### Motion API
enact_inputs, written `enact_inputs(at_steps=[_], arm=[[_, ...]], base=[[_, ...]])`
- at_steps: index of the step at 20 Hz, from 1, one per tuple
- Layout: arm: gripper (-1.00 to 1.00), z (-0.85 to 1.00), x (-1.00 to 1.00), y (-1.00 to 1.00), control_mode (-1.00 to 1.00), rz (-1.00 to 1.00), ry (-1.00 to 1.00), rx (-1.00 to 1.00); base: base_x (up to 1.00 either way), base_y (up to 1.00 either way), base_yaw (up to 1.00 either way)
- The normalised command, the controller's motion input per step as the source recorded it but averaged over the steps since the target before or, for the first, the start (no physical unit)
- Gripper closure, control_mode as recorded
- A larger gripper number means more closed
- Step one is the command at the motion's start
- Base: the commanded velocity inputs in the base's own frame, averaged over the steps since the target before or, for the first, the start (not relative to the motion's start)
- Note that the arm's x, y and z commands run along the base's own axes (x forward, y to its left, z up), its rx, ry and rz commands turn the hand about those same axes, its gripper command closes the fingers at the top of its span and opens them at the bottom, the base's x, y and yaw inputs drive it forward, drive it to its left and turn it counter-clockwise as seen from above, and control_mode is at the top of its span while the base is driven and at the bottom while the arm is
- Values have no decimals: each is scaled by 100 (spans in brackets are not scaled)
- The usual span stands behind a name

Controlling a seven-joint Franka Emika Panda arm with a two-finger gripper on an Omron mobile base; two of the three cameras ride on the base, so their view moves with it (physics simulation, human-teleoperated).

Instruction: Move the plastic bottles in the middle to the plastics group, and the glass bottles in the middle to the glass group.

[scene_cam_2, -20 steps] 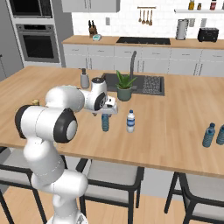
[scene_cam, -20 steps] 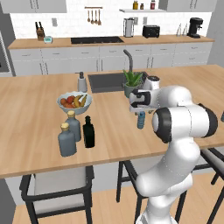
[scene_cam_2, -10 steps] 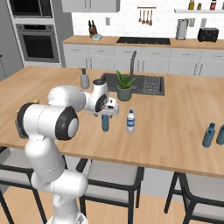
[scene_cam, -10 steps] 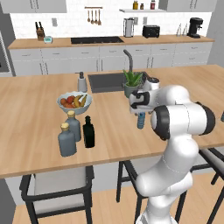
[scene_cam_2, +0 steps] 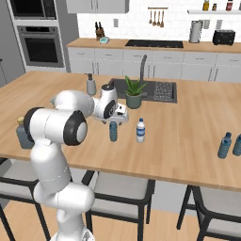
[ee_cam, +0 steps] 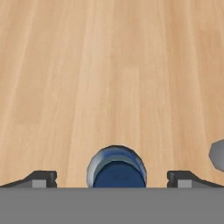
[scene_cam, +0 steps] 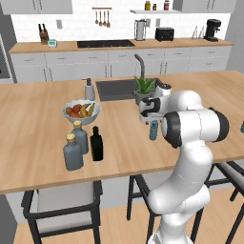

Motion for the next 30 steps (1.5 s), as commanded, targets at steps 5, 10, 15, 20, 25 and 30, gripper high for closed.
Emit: enact_inputs(at_steps=[5,10,15,20,25,30], arm=[[-100,-18,0,0,-100,0,0,0],[-100,-9,0,0,-100,0,0,0],[100,0,-1,0,-100,0,0,0],[100,0,-3,0,-100,0,0,0],[100,5,-38,0,-100,0,-2,0],[100,49,-99,-1,-100,0,0,2]], base=[[0,0,0],[0,0,0],[0,0,0],[0,0,0],[0,0,0],[0,0,0]])
